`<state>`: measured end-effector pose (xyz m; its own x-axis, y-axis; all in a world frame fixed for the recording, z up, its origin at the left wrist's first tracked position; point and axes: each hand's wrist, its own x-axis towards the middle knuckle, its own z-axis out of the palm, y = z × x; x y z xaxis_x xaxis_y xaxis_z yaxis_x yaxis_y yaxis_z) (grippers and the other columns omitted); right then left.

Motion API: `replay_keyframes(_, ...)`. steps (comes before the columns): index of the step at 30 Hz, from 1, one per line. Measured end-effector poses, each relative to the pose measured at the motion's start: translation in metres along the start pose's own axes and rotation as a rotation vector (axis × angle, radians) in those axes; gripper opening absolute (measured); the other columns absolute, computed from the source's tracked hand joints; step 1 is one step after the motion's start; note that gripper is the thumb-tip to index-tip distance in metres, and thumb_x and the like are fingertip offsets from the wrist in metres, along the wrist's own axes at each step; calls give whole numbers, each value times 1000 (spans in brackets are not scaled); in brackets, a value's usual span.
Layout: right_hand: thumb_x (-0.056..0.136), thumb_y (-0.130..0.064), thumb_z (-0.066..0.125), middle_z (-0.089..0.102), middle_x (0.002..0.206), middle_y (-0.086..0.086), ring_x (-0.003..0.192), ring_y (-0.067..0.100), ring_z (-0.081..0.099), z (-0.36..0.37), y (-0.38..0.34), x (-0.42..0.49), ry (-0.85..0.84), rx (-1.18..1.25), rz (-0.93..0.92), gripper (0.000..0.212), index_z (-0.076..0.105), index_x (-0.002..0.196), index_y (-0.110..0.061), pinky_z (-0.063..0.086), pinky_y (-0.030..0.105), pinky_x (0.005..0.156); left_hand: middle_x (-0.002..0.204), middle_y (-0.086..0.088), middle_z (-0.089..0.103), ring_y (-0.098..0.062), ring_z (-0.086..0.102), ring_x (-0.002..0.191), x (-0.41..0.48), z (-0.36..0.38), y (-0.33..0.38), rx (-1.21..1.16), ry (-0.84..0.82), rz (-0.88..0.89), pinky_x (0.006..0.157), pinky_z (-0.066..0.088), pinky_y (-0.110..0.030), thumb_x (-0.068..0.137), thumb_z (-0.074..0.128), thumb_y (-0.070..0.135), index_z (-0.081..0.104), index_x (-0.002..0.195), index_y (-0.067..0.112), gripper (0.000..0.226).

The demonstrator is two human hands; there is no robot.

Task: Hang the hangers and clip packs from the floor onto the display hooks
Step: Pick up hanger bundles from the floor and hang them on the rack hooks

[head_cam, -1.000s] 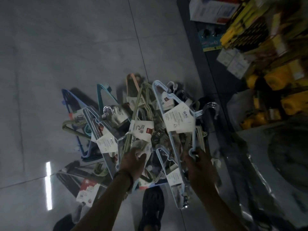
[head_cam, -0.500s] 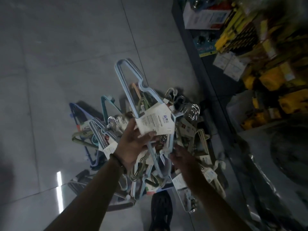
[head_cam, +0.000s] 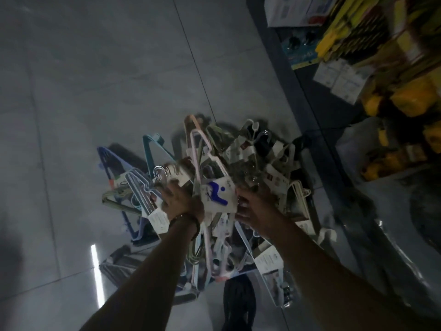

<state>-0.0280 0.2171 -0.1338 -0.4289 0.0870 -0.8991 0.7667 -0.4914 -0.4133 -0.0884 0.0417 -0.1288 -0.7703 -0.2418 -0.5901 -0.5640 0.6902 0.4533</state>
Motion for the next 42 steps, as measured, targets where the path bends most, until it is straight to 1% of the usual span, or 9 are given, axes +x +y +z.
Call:
replay_keyframes(4,92,-43,79,68,104,6,99,31,69,10,51,31,9,-145,169,37,63,118,-21,61,50,88,143,-10,57,-36,59,123,32,41,-42,11,-238,-67,102,53,-56,72,39,94,55,141,33,94)
replay_keyframes(9,96,-38,74,64,136,3,111,25,70,31,87,49,53,-265,-97,57,49,146,-28,62,49,91,150,-3,50,-31,53,134,26,41,-30,-2,-257,-38,106,52,-53,60,89,67,43,150,28,108)
replay_keyframes(15,99,-21,73,70,128,8,119,33,68,28,86,38,41,12,-124,49,53,143,-25,63,52,85,102,13,69,-7,67,93,23,30,-16,-349,-233,-114,71,54,-22,75,91,38,63,116,27,51)
replay_keyframes(21,105,-30,64,72,127,2,112,25,69,26,77,-21,-5,-58,-77,43,51,146,-30,58,45,88,107,4,76,-15,72,96,-20,-17,7,-502,-282,-92,78,60,-32,79,90,26,69,113,25,40)
replay_keyframes(28,109,-35,53,70,89,-10,78,11,67,15,3,-180,-19,-439,-375,20,62,114,-18,53,28,70,109,-3,80,-16,79,87,-133,-122,65,-723,-427,-47,63,62,-27,89,76,4,66,118,22,36)
replay_keyframes(32,112,-23,47,72,102,-16,94,2,66,12,-46,-296,-24,-752,-716,20,61,125,-18,49,11,81,109,-19,76,-34,67,85,-212,-199,110,-747,-444,-24,74,57,-44,82,86,28,63,117,10,46)
replay_keyframes(36,105,-21,47,56,124,21,104,26,56,0,-76,-393,69,-1208,-947,29,54,128,-6,53,28,86,108,-14,79,-30,74,91,-300,-269,151,-782,-405,50,88,59,-55,68,92,40,66,123,15,66)
replay_keyframes(38,100,-42,56,66,119,17,98,28,67,14,-94,-464,-87,-1059,-721,41,60,129,-14,62,41,83,114,-19,77,-35,74,106,-342,-300,162,-822,-420,110,96,58,-58,71,93,37,67,127,13,67)
replay_keyframes(42,90,-54,65,73,92,-5,84,12,70,34,-116,-609,280,-851,-730,31,70,97,-24,61,42,82,113,-22,77,-41,73,105,-419,-353,168,-873,-505,307,94,57,-53,85,81,13,69,121,10,38)
